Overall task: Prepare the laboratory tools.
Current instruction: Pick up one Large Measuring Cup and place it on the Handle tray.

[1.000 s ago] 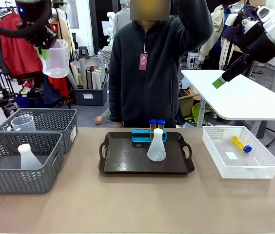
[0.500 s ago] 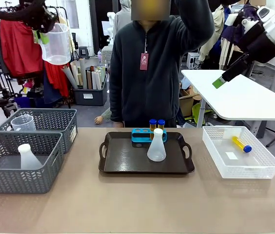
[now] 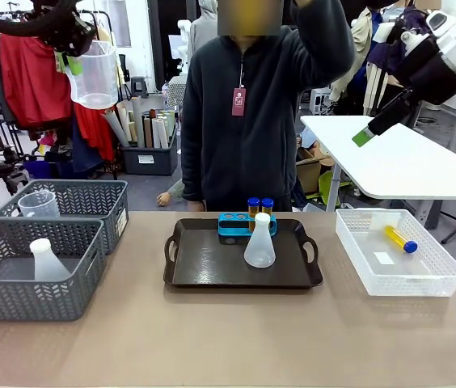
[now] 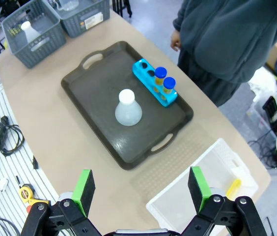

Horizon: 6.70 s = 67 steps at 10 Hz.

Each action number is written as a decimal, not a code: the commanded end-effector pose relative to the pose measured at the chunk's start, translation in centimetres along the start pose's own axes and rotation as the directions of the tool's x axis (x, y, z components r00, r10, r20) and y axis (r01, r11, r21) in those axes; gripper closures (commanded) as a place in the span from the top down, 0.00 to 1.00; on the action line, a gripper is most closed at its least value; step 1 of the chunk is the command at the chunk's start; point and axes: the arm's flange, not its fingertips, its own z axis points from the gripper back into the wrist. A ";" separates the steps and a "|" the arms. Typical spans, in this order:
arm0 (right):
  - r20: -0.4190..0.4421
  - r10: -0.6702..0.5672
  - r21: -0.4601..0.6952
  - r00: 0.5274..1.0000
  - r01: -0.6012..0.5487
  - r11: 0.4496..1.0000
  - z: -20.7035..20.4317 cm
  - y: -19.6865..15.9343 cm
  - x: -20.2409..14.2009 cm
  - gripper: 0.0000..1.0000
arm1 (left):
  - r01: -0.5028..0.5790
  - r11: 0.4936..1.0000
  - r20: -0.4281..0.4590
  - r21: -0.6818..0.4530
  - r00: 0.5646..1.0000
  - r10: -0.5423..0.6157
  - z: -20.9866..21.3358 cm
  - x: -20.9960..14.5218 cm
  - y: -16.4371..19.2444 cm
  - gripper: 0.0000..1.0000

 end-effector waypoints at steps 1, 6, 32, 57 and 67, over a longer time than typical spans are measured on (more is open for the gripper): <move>0.006 0.002 0.003 1.000 -0.002 1.000 0.1 0.0 0.0 1.00 | 0.045 0.997 -0.014 0.059 0.999 -0.044 -0.6 0.3 -0.9 0.00; 0.006 0.002 0.003 1.000 -0.002 1.000 0.1 0.0 0.0 1.00 | 0.204 0.979 -0.064 0.030 0.977 -0.202 -4.1 2.3 -4.9 0.00; 0.006 0.002 0.003 1.000 -0.002 1.000 0.1 0.0 0.0 1.00 | 0.258 0.944 -0.128 -0.204 0.949 -0.287 -14.1 4.0 -8.0 0.00; 0.006 0.002 0.003 1.000 -0.002 1.000 0.1 0.0 0.0 1.00 | 0.634 0.674 0.085 -0.380 0.749 -0.657 -32.9 2.9 -21.9 0.00; 0.006 0.002 0.003 1.000 -0.002 1.000 0.1 0.0 0.0 1.00 | 0.637 0.655 0.054 -0.407 0.732 -0.679 -34.7 1.7 -22.8 0.48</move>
